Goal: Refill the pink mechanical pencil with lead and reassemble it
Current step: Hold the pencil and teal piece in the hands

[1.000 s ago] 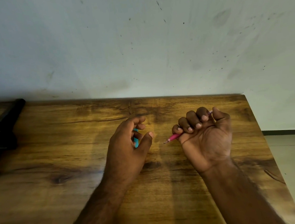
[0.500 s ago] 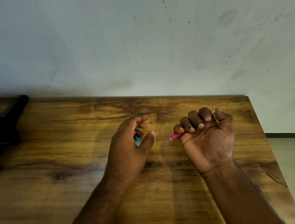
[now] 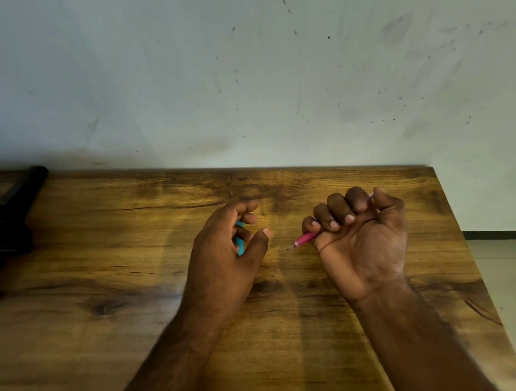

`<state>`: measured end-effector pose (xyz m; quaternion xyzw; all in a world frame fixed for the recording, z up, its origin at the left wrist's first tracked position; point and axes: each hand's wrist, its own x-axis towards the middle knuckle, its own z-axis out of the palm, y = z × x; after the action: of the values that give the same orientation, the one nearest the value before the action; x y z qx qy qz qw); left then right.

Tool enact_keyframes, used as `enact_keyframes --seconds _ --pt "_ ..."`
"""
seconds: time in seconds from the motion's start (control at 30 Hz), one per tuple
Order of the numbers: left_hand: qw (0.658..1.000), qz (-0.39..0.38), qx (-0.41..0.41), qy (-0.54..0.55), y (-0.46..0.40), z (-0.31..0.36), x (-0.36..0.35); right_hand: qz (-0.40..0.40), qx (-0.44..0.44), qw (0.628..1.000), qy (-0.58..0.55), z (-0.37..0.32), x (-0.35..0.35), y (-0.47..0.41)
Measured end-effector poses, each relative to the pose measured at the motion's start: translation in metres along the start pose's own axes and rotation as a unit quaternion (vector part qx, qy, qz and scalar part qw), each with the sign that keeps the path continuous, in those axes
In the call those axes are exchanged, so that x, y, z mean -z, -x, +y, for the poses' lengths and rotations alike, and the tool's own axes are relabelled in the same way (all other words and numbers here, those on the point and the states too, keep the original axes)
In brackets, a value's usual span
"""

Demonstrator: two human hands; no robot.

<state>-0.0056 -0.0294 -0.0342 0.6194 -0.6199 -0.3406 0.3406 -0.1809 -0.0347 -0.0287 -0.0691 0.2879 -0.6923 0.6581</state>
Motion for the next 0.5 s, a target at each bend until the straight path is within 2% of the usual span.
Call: enact_keyframes --seconds 0.5 --pt "1.0 0.001 0.002 0.0 -0.0002 0.0002 0.0 0.008 0.003 1.0 -0.016 0.0001 0.0022 -0.0004"
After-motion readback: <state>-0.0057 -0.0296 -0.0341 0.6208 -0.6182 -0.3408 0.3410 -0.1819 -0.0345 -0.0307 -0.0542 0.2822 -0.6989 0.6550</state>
